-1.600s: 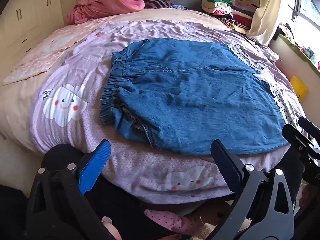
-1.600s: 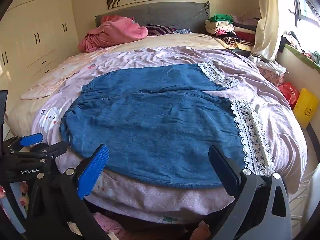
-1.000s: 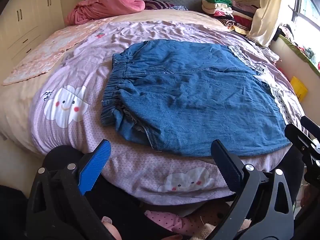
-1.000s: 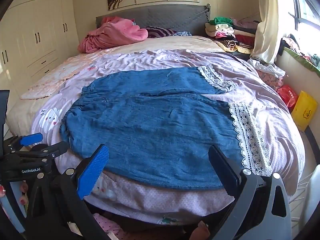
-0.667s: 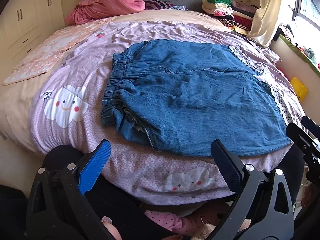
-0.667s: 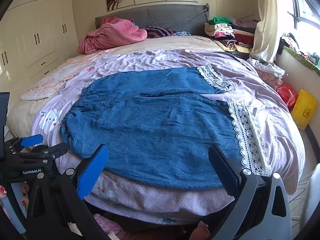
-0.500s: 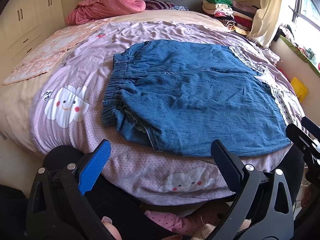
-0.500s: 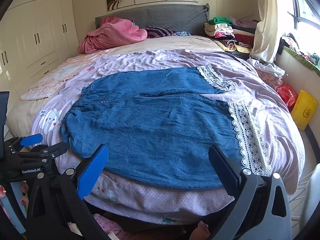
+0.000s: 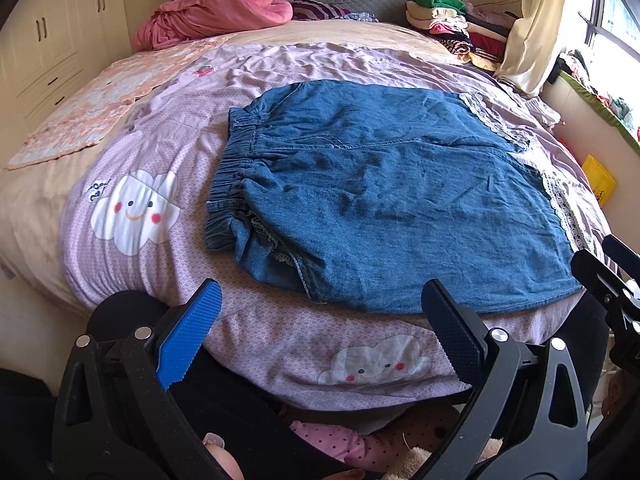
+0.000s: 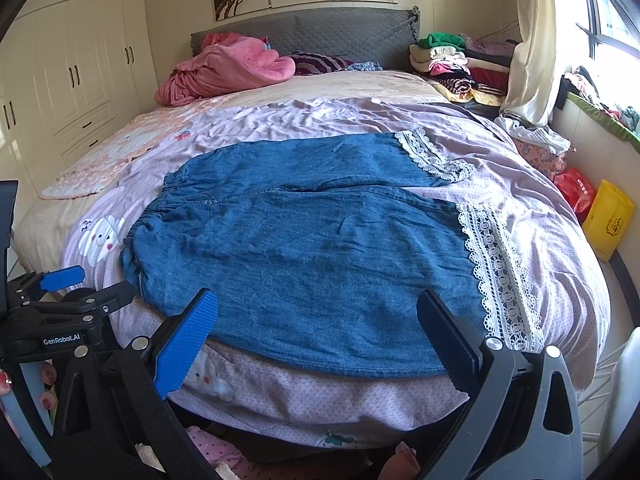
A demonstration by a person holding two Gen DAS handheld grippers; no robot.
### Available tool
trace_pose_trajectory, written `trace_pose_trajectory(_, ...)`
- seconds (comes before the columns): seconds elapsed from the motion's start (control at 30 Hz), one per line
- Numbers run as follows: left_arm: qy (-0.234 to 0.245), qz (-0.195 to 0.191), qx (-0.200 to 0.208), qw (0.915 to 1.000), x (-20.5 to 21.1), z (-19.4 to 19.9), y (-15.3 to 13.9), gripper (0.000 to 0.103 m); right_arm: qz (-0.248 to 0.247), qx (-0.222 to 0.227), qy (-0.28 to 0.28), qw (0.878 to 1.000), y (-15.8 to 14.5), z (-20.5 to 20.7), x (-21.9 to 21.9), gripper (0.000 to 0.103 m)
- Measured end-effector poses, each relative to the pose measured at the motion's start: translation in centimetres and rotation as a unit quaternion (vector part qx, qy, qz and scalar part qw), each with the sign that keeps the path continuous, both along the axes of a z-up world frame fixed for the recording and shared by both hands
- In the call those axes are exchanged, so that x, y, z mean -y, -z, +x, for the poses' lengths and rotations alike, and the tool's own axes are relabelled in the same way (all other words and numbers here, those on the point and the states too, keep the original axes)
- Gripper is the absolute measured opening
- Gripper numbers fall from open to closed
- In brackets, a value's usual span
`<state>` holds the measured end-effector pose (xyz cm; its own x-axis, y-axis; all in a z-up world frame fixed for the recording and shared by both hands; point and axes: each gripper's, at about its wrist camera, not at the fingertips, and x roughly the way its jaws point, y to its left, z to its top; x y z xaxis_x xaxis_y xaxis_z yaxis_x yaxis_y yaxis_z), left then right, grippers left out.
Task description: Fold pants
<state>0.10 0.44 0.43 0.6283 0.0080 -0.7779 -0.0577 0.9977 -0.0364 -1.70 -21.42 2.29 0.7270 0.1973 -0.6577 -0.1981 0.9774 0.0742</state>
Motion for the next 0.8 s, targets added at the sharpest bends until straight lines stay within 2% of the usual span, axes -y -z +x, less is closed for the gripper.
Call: trace_pose_trajectory(0.8,0.000,0.001,0.001,1.0000,-0.08,-0.10,-0.06,0.094,-0.001,-0.003,-0.003,1.000,0.30,0.26,-0.04,0.099)
